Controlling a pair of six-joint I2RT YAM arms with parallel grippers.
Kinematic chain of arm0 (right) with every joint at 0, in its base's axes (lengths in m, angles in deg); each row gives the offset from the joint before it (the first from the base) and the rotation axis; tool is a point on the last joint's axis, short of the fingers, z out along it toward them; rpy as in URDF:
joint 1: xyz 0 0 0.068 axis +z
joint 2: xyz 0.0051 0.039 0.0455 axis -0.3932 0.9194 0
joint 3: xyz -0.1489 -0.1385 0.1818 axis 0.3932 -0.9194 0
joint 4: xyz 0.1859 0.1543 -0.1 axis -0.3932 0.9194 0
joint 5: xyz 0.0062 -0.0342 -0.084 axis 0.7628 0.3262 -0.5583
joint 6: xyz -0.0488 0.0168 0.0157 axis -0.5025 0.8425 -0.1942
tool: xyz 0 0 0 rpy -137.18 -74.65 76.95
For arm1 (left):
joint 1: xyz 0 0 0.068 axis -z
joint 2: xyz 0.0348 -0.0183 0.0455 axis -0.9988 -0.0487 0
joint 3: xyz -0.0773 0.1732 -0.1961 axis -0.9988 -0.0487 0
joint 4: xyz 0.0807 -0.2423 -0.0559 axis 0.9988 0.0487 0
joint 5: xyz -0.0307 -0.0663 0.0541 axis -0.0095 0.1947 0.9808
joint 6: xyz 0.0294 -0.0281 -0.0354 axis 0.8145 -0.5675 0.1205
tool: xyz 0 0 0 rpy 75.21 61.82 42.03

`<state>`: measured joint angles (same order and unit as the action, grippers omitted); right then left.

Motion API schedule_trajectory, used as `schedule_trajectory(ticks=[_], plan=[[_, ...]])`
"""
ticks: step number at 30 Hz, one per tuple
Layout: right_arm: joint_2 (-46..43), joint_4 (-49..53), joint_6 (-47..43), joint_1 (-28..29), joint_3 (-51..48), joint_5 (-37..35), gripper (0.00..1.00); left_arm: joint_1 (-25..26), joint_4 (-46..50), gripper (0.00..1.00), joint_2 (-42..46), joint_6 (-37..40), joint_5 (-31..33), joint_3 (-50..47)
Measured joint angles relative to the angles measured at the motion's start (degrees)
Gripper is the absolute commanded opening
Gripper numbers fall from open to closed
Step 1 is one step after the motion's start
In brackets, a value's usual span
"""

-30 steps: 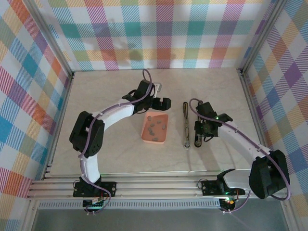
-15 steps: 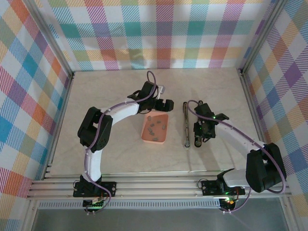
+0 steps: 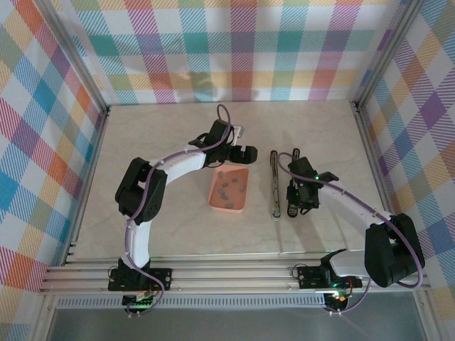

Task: Load the staples into the stapler

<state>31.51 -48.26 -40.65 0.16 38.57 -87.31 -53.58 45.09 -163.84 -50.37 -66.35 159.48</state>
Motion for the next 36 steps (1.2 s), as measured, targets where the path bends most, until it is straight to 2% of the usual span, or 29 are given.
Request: schedule_trajectory(ticks=[36], plan=[[-0.7,-1.2,0.9,0.0,-0.8,1.2,0.17,0.1,0.0,1.0,0.0,0.0,0.0,0.0]])
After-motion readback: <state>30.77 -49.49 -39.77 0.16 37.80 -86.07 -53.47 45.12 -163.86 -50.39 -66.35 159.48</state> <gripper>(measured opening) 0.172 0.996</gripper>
